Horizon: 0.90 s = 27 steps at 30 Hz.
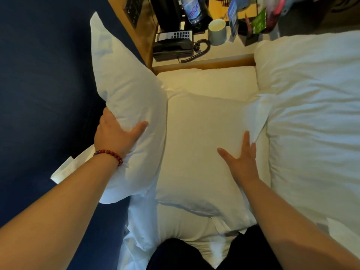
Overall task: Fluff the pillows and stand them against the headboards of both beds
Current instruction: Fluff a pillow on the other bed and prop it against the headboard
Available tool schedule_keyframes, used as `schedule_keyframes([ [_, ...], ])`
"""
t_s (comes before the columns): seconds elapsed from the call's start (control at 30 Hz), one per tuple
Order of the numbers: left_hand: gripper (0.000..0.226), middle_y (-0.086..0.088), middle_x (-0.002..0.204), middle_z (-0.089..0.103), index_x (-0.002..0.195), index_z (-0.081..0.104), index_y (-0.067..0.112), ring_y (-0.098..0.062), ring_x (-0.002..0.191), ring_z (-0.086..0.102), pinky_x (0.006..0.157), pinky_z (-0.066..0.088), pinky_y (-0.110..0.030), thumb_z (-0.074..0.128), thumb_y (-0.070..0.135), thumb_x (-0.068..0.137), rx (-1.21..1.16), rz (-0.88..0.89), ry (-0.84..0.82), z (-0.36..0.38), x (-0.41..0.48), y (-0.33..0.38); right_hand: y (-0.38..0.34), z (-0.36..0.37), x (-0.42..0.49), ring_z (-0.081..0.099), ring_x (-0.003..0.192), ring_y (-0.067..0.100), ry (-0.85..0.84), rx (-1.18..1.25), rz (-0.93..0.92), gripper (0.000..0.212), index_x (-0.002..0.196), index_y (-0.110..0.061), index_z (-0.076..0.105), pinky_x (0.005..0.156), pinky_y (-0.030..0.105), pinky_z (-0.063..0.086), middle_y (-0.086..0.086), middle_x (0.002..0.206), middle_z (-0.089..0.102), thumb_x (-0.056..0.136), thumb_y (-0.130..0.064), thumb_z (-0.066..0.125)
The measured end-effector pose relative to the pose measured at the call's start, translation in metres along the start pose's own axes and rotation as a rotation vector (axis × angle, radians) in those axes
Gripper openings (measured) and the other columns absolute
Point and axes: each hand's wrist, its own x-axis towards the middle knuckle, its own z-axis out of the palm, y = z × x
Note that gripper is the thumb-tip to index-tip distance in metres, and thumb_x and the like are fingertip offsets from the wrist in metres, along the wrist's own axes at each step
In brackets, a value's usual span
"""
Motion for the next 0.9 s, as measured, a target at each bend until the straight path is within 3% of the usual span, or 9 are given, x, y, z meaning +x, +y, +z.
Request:
schedule_keyframes([
  [0.07,0.113,-0.011,0.14,0.047,0.143,0.029,0.017,-0.034,0.122,0.051,0.095,0.046,-0.046,0.069,0.079,0.057,0.015,-0.009,-0.015,0.003,-0.002,0.003,0.001,-0.004,0.008,0.032,0.141,0.027,-0.02,0.166,0.095,0.13,0.146,-0.054,-0.011,0.112,0.049,0.033,-0.002,0.161,0.016,0.045,-0.09,0.063],
  [0.13,0.114,-0.01,0.141,0.046,0.144,0.027,0.018,-0.034,0.122,0.05,0.095,0.045,-0.046,0.07,0.078,0.057,0.021,-0.018,-0.032,0.006,-0.004,0.006,0.0,-0.006,0.011,0.038,0.138,0.027,-0.045,0.229,0.128,0.136,0.148,-0.049,-0.009,0.11,0.049,0.036,-0.005,0.16,0.021,0.043,-0.088,0.067],
  [0.33,0.1,-0.009,0.132,0.052,0.138,0.034,0.019,-0.032,0.113,0.055,0.082,0.045,-0.039,0.073,0.071,0.062,-0.004,-0.028,-0.026,0.002,0.006,0.016,-0.04,-0.002,0.025,0.041,0.134,0.02,0.034,0.252,-0.044,0.127,0.152,-0.042,-0.002,0.109,0.043,0.039,-0.007,0.157,0.029,0.058,-0.07,0.078],
  [0.43,0.094,-0.005,0.125,0.056,0.137,0.034,0.024,-0.028,0.106,0.057,0.078,0.047,-0.038,0.074,0.068,0.064,-0.067,-0.001,0.01,-0.013,0.019,0.02,-0.066,-0.003,0.039,0.048,0.128,0.021,0.087,0.195,-0.14,0.123,0.152,-0.04,0.001,0.102,0.037,0.044,-0.002,0.152,0.038,0.059,-0.072,0.076],
  [0.63,0.1,-0.008,0.133,0.052,0.144,0.029,0.023,-0.031,0.119,0.053,0.094,0.049,-0.054,0.071,0.07,0.066,0.016,0.0,0.042,-0.018,0.019,0.02,-0.039,-0.017,0.068,0.043,0.133,0.034,0.012,0.011,-0.027,0.122,0.153,-0.038,-0.001,0.106,0.047,0.04,0.012,0.152,0.036,0.062,-0.074,0.072],
  [0.73,0.105,-0.015,0.149,0.034,0.151,0.015,0.018,-0.037,0.134,0.037,0.106,0.037,-0.057,0.063,0.07,0.075,0.279,0.019,0.121,-0.017,0.012,0.025,-0.03,-0.025,0.072,0.043,0.133,0.034,-0.016,-0.005,-0.002,0.123,0.152,-0.04,-0.001,0.107,0.046,0.039,0.011,0.153,0.035,0.058,-0.08,0.068],
  [0.8,0.1,-0.018,0.158,0.016,0.153,0.005,0.016,-0.038,0.144,0.021,0.115,0.02,-0.057,0.052,0.069,0.083,0.461,0.147,0.173,-0.012,0.001,0.034,-0.025,-0.028,0.064,0.041,0.136,0.032,0.005,0.041,0.016,0.124,0.151,-0.041,-0.001,0.109,0.046,0.037,0.006,0.155,0.033,0.055,-0.086,0.063],
  [0.9,0.082,-0.013,0.162,0.005,0.154,0.002,0.025,-0.037,0.148,0.005,0.114,-0.004,-0.057,0.031,0.067,0.09,0.597,0.375,0.12,0.007,-0.021,0.054,-0.001,-0.034,0.048,0.032,0.141,0.03,0.021,0.177,0.162,0.123,0.154,-0.035,0.003,0.114,0.05,0.029,0.001,0.16,0.024,0.055,-0.092,0.051],
])
